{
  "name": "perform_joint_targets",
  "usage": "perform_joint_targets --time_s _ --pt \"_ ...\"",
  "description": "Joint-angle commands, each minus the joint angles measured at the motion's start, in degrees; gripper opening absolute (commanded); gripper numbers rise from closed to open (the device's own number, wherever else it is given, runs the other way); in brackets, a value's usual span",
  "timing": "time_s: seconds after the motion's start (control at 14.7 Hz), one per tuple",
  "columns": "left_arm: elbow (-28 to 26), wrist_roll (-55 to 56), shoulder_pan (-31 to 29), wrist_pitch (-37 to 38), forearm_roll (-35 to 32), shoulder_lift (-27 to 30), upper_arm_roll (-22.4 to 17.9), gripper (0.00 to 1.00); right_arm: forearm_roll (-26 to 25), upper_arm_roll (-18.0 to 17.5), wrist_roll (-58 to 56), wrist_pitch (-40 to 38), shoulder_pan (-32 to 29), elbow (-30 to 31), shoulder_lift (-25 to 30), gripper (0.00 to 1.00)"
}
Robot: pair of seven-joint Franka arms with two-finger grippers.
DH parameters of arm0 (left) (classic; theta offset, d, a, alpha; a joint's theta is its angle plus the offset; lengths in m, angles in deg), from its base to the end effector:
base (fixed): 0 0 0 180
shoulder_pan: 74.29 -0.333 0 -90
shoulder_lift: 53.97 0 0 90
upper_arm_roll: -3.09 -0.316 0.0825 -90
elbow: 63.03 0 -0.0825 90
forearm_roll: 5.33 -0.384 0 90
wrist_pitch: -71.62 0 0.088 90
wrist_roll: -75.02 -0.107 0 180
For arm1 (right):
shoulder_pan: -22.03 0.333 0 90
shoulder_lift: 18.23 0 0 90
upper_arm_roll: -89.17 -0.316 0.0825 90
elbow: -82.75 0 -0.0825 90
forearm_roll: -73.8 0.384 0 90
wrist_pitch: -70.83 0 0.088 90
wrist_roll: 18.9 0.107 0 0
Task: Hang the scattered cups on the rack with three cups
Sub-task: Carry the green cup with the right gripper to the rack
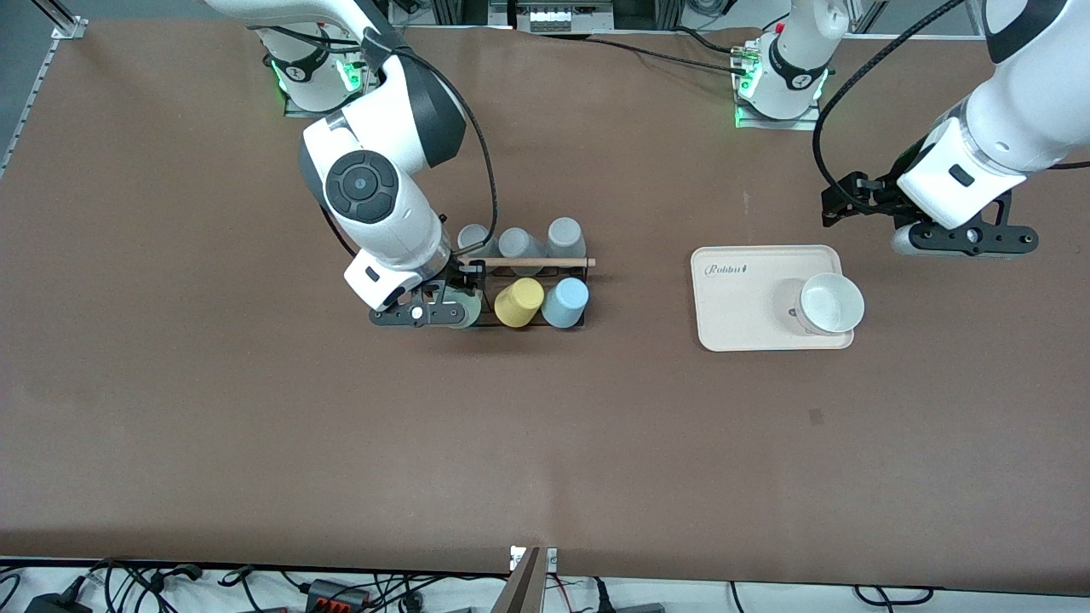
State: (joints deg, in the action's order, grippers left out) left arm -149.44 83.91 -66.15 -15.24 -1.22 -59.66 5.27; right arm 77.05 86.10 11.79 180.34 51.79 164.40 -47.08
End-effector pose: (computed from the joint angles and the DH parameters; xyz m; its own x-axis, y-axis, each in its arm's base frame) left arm 0.5675 -0.1104 0.5934 0.9944 -0.0285 -0.1017 -0.0225 -0.9979 0.0604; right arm 0.5891 0.3771 0.4049 0.9984 0.0131 -0.0555 0.0099 -0.9982 -0.0588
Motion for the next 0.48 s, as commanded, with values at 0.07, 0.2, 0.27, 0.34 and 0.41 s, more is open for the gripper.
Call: perform_joint_targets --time_s 0.07,0.2,0.27,0.34,0.41 --pt "-0.6 -2.73 0.03 0.38 0.2 1.12 -0.51 1.0 2.72 0.44 2.88 -0.7 1.17 -1.85 -1.65 0.19" --pt "-0.6 -2.73 0.12 0.38 0.02 1.12 -0.42 1.0 2.9 0.44 2.97 -1.31 1.26 -1.85 -1.65 0.18" --pt "-0.6 -2.73 0.12 0.38 -0.5 1.12 -0.42 1.0 2.9 0.44 2.97 -1.66 1.26 -1.85 -1.65 0.18" --pt "-0.6 -2.73 0.21 0.11 -1.64 1.12 -0.33 1.0 2.9 0.44 2.97 -1.67 1.26 -1.85 -1.74 0.18" --pt "-0.51 -2.65 0.38 -0.06 -3.91 1.12 0.02 1.0 2.81 0.44 2.88 -1.32 1.35 -1.85 -2.52 0.18"
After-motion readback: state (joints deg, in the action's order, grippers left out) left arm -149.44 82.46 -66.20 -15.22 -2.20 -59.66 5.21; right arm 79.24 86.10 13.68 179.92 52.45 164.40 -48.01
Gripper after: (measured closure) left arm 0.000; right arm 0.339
